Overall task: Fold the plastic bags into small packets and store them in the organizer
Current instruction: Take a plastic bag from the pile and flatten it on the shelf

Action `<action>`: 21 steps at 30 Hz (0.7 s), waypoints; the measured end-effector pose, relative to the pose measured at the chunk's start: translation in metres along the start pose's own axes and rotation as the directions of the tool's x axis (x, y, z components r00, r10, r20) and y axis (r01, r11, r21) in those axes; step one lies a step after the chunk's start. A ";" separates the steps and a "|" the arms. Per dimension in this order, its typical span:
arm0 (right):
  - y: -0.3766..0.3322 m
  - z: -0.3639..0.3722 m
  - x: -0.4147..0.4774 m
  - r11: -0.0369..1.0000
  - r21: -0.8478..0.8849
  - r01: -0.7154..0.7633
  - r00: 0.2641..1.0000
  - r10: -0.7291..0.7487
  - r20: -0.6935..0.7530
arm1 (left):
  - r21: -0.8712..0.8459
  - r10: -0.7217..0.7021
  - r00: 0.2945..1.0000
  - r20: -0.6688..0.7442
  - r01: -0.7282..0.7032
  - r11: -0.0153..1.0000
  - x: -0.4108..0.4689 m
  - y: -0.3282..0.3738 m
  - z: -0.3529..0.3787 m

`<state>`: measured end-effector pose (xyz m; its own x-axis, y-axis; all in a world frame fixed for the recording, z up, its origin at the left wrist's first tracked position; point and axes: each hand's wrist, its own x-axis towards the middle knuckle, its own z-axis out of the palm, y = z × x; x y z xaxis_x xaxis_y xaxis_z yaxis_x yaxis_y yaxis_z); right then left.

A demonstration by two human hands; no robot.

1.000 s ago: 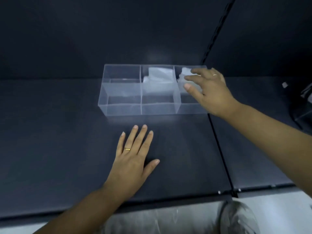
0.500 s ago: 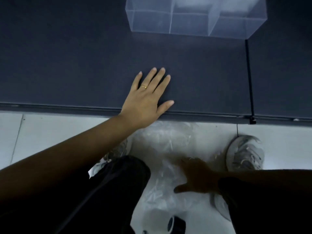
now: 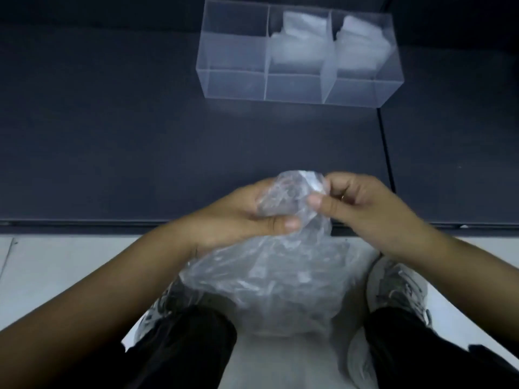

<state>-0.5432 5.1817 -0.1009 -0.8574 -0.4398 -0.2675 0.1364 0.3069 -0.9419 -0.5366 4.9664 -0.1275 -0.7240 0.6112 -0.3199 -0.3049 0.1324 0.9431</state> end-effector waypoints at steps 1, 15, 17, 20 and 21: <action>-0.006 -0.010 0.004 1.000 0.010 0.026 0.997 -0.025 -0.077 | -0.048 -0.014 0.999 -0.047 0.012 0.999 0.001 0.003 0.001; 0.031 -0.077 0.024 0.980 0.137 -0.146 0.758 0.199 -0.622 | 0.218 0.117 0.577 -0.808 0.109 0.970 0.033 0.007 -0.046; 0.039 -0.080 0.024 0.961 0.186 -0.206 0.736 0.278 -0.617 | 0.522 0.378 0.481 -0.791 0.208 0.827 0.030 0.010 -0.044; 0.047 -0.081 0.018 0.919 0.292 -0.266 0.781 0.383 -0.493 | 0.735 0.558 0.626 -0.545 0.036 0.677 0.027 0.016 -0.012; 0.049 -0.081 0.014 0.915 0.288 -0.282 0.801 0.390 -0.454 | 0.737 0.527 0.696 -0.488 0.006 0.675 0.027 0.015 0.002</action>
<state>-0.5891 5.2590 -0.1341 -0.8590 0.1502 -0.4895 0.5098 0.1617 -0.8450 -0.5595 4.9867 -0.1223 -0.9664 0.1150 0.2298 0.2464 0.6682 0.7020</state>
